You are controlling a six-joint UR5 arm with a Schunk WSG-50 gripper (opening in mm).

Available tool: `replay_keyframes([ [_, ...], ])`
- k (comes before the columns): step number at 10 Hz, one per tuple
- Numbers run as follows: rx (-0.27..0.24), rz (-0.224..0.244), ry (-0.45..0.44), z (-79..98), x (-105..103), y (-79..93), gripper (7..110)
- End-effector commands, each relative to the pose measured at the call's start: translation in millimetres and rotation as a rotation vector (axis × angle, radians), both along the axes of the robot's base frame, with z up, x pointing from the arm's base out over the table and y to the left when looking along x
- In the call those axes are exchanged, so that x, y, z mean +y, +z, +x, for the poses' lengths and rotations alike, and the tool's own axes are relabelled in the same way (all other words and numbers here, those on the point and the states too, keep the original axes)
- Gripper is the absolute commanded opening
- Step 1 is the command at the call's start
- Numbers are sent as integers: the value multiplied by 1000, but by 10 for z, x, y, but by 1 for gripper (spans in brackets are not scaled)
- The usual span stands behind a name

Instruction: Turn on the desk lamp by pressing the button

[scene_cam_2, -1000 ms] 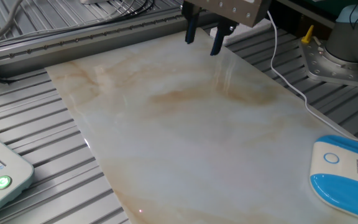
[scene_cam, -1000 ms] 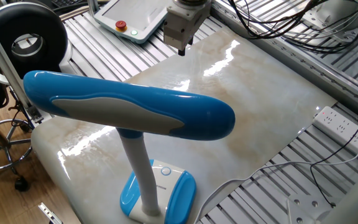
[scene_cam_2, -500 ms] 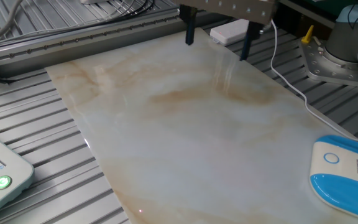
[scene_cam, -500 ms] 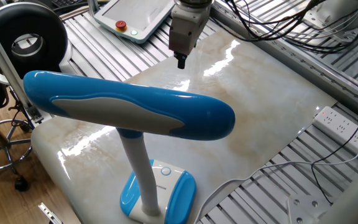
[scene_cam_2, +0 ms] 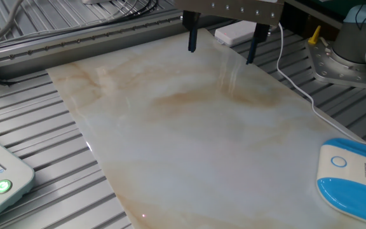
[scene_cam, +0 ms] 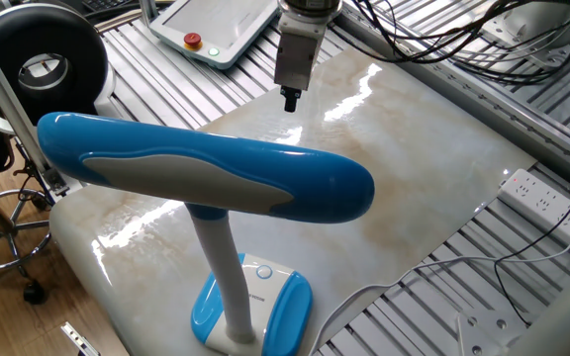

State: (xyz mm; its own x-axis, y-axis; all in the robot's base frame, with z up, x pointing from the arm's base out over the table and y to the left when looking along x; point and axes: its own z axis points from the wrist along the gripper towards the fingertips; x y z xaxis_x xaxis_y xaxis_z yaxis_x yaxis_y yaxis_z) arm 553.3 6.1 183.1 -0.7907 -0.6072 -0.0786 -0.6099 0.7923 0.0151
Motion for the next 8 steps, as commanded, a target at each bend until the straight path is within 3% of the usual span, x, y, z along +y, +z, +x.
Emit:
replay_keyframes([
  [1, -14, 3, 8, 30, 0, 21, 88],
  [3, 9, 14, -76, -16, 20, 46, 88],
  [6, -35, 57, -187, 122, 91, 69, 88],
  [8, -31, 29, -187, 108, 22, 58, 88],
])
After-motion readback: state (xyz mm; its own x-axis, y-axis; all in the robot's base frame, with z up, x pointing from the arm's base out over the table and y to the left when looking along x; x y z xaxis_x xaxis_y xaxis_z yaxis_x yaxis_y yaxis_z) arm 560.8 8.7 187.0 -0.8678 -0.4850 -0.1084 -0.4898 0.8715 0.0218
